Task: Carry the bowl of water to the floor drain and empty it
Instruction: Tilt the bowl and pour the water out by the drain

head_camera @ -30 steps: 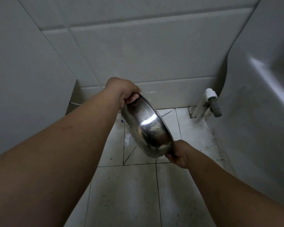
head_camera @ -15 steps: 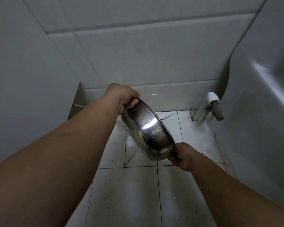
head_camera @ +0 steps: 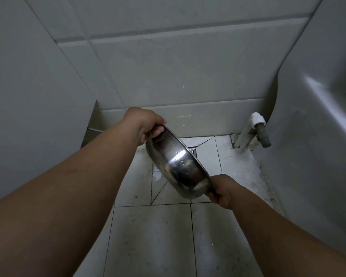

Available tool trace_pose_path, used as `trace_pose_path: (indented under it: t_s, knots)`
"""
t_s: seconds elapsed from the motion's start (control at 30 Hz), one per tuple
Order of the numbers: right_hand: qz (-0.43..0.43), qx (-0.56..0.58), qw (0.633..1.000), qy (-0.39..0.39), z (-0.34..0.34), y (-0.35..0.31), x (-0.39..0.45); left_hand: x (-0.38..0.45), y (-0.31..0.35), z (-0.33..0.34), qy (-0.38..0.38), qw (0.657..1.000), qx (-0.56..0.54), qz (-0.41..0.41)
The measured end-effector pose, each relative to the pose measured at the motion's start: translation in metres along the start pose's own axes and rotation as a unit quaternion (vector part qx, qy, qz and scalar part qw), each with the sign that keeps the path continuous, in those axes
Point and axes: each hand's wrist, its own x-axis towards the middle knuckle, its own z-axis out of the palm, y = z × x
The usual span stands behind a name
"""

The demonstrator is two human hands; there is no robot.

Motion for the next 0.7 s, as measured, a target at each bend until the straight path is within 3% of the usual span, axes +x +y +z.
trace_pose_path:
  t_s: [0.47, 0.7]
  knots:
    - [-0.051, -0.038, 0.996, 0.055, -0.007, -0.005, 0.01, 0.002, -0.022, -0.019, 0.022, 0.999, 0.039, 0.012]
    - [-0.126, -0.027, 0.989, 0.069, -0.02, -0.001, 0.023, -0.003, -0.036, -0.024, 0.033, 0.994, 0.102, 0.01]
